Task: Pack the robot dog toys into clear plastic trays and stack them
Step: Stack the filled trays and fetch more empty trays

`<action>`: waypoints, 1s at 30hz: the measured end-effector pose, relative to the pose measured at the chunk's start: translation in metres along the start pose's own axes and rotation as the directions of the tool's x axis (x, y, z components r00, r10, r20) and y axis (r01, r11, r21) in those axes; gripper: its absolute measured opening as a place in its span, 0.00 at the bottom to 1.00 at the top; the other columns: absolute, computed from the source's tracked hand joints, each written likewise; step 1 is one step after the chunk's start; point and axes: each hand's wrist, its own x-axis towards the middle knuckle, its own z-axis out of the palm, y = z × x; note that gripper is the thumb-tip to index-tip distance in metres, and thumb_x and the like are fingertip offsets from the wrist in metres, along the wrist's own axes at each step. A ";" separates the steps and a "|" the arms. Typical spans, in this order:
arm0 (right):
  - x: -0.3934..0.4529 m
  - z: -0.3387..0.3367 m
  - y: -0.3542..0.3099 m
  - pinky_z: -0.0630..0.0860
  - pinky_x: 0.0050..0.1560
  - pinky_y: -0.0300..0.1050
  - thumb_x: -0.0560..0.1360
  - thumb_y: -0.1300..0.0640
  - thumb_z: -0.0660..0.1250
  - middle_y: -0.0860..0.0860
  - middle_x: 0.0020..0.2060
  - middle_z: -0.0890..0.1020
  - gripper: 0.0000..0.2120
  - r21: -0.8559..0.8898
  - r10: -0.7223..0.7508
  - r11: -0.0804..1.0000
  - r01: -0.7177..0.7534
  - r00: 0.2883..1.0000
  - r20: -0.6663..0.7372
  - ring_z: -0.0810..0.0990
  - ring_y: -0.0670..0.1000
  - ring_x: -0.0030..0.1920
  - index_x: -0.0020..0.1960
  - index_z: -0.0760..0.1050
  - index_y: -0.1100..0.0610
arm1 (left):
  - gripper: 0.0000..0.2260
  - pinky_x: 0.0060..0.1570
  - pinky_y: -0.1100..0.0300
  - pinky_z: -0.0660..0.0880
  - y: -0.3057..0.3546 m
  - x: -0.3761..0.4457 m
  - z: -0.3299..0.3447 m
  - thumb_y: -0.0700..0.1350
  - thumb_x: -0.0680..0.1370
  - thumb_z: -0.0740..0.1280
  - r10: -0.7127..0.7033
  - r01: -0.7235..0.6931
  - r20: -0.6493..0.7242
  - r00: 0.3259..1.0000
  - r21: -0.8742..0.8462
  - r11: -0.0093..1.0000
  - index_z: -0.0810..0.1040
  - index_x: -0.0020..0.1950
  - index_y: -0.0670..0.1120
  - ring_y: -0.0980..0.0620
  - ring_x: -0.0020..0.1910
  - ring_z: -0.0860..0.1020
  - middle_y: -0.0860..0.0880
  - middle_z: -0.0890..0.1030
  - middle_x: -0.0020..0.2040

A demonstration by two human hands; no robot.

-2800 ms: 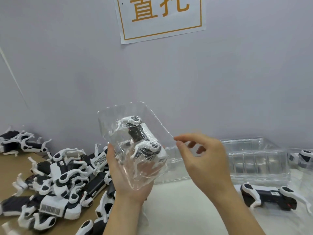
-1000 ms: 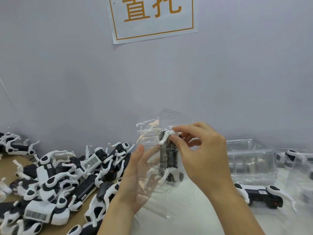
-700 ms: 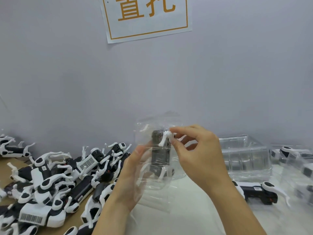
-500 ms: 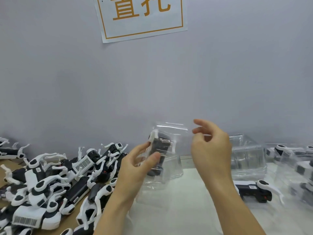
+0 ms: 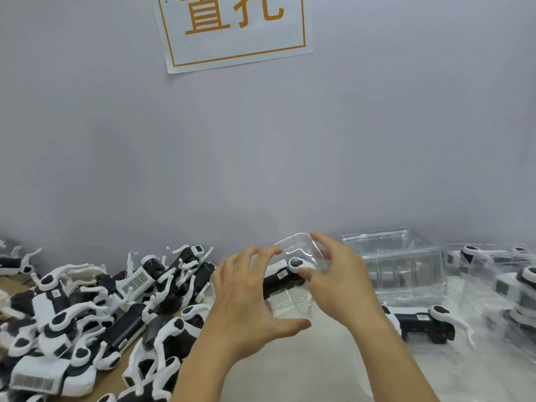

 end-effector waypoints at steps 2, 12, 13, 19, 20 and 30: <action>0.002 0.002 0.002 0.73 0.59 0.43 0.75 0.61 0.72 0.49 0.60 0.79 0.28 0.073 0.000 0.997 0.001 1.000 -0.007 0.75 0.49 0.65 0.72 0.71 0.48 | 0.44 0.72 0.57 0.50 0.002 0.000 0.000 0.77 0.54 0.65 -0.029 0.029 0.023 0.999 0.011 1.000 0.49 0.65 0.75 0.56 0.71 0.56 0.62 0.60 0.69; 0.007 -0.020 0.009 0.70 0.44 0.23 0.76 0.64 0.71 0.34 0.44 0.75 0.19 0.262 0.063 0.965 -0.008 0.978 -0.199 0.77 0.35 0.51 0.61 0.78 0.45 | 0.34 0.73 0.45 0.64 0.010 0.005 -0.017 0.72 0.72 0.66 -0.390 0.276 -0.192 0.900 -0.441 0.854 0.65 0.74 0.59 0.53 0.73 0.65 0.56 0.67 0.73; 0.008 -0.025 0.012 0.69 0.39 0.22 0.76 0.63 0.71 0.32 0.42 0.75 0.15 0.255 0.082 0.967 -0.028 0.976 -0.203 0.77 0.39 0.47 0.59 0.79 0.48 | 0.31 0.69 0.44 0.69 0.012 0.006 -0.019 0.67 0.73 0.68 -0.465 0.340 -0.095 0.880 -0.558 0.757 0.67 0.72 0.58 0.52 0.70 0.70 0.54 0.70 0.72; -0.001 -0.044 0.000 0.71 0.47 0.45 0.77 0.55 0.69 0.43 0.54 0.78 0.15 0.057 0.070 0.996 -0.062 0.987 -0.144 0.77 0.54 0.59 0.60 0.73 0.62 | 0.06 0.36 0.52 0.80 0.024 0.011 -0.010 0.43 0.80 0.66 -0.552 0.445 0.265 0.790 -0.868 0.221 0.77 0.55 0.43 0.44 0.34 0.84 0.44 0.81 0.51; -0.003 -0.047 -0.001 0.71 0.51 0.45 0.78 0.55 0.67 0.48 0.58 0.79 0.17 0.033 0.073 0.997 -0.069 0.987 -0.146 0.76 0.55 0.61 0.63 0.72 0.61 | 0.06 0.36 0.51 0.80 0.026 0.010 -0.008 0.42 0.80 0.65 -0.549 0.449 0.287 0.785 -0.874 0.184 0.78 0.55 0.42 0.44 0.31 0.82 0.42 0.81 0.50; -0.017 -0.112 0.005 0.74 0.58 0.47 0.77 0.64 0.59 0.55 0.60 0.80 0.19 -0.101 0.090 0.988 -0.114 0.972 -0.216 0.76 0.55 0.61 0.68 0.73 0.60 | 0.11 0.29 0.53 0.81 0.080 0.011 0.025 0.42 0.80 0.64 -0.490 0.480 0.408 0.770 -0.877 0.023 0.78 0.59 0.37 0.38 0.36 0.80 0.34 0.78 0.56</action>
